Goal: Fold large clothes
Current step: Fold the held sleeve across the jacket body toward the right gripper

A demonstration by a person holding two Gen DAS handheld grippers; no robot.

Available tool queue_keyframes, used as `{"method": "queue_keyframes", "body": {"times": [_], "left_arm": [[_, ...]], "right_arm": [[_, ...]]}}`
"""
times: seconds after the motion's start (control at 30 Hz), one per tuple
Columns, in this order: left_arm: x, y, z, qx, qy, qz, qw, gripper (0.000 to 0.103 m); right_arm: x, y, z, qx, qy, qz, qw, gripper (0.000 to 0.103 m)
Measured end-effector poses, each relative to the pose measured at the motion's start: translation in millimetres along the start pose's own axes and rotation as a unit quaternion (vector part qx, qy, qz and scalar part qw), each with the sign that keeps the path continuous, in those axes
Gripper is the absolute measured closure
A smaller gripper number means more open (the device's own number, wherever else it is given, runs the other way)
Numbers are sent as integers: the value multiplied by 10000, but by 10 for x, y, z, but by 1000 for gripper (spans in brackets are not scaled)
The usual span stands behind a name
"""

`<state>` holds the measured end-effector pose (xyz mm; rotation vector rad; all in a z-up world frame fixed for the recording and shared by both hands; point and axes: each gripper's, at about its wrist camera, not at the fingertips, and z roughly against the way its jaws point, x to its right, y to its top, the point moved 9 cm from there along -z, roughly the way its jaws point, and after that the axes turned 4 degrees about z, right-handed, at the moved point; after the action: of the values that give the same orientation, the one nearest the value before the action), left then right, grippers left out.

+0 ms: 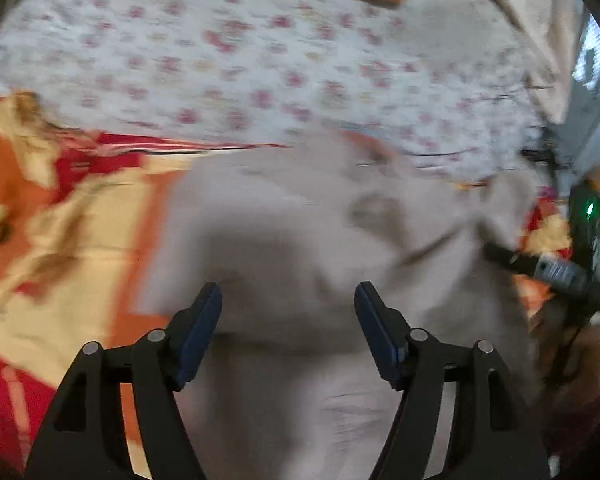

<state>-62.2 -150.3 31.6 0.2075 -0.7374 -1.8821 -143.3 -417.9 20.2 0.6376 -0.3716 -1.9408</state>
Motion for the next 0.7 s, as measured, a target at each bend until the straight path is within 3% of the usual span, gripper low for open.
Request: {"method": "queue_keyframes", "body": {"times": [0.1,0.13,0.23,0.27,0.33,0.5,0.63,0.7], "left_arm": [[-396,-118,-183,-205,742,97,9970,32],[-500,-143,-226,-278,812,193,9961,32],[-692,-217,-359,-476,746,652,9939,32],[-714,-232,-391,-538,644,809,9932,32],[-732,-234,-407,-548,538,965,9924,32],[-698,-159,-385,-390,617,843,9938,32],[-720,-175,-463,-473,623,925,9926,32],[-756,-166,-482,-435,705,967,9919,32]], "right_arm": [[-62,2,-335,-269,152,-226,9993,1],[-125,-1,-438,-300,283,-243,9989,4],[-379,-21,-564,-217,547,179,9981,50],[-414,-3,-566,-159,405,332,9985,58],[-501,72,-428,109,211,646,9976,85],[-363,353,149,932,-507,1130,9879,86],[-178,514,326,1085,-741,1142,9847,87],[-85,562,366,1104,-678,948,9870,100]]}}
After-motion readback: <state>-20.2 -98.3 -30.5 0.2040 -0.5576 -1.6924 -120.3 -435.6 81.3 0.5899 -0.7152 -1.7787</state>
